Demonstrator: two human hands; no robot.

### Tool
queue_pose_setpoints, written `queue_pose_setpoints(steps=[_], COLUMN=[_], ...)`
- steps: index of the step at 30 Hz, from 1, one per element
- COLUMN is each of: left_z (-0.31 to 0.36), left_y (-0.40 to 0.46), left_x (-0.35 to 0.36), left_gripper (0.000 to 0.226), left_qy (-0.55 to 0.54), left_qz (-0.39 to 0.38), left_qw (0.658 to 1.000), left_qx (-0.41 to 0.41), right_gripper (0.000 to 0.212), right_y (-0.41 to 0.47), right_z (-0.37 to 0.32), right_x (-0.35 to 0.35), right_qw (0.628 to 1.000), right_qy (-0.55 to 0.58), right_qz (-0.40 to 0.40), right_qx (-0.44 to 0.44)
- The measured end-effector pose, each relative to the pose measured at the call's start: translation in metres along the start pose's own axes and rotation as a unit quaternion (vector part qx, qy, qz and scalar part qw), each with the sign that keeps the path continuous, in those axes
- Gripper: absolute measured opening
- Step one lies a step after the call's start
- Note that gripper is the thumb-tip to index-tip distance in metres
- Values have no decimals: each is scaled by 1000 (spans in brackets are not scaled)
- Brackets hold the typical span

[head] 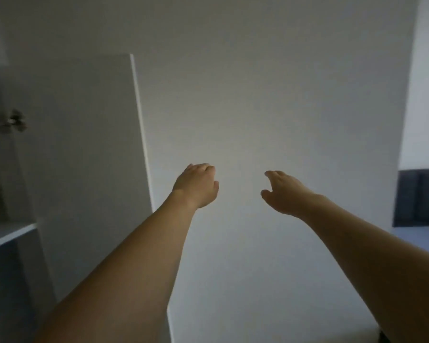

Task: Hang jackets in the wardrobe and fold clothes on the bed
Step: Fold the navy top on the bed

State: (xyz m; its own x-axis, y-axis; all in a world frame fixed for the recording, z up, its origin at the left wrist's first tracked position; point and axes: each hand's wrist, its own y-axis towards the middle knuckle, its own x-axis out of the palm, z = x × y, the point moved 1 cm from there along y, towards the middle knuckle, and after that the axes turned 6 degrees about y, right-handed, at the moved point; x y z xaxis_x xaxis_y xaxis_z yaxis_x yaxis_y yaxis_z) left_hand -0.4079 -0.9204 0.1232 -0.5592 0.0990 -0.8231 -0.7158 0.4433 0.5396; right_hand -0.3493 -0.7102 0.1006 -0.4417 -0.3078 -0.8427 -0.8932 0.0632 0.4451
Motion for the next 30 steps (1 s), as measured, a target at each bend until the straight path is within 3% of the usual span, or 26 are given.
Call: queue_pose_setpoints(steps=[11,22,30], left_z=[386,717,1011], left_y=[70,131,134], left_x=[25,82,44], left_gripper=[55,50,54], left_qy=[-107,-166,-198], left_qz=[-41,-82,-104], left_qw=[975,946,902], left_qx=[188,267,369], right_gripper=[54,60,53], right_y=[-168,-260,-390], right_z=[317,585,788], right_x=[-132,-224,-347], right_qw=[977,959,916], right_qy=[-28,-63,-83], right_qz=[27,3,31], right_qx=[210,277,392])
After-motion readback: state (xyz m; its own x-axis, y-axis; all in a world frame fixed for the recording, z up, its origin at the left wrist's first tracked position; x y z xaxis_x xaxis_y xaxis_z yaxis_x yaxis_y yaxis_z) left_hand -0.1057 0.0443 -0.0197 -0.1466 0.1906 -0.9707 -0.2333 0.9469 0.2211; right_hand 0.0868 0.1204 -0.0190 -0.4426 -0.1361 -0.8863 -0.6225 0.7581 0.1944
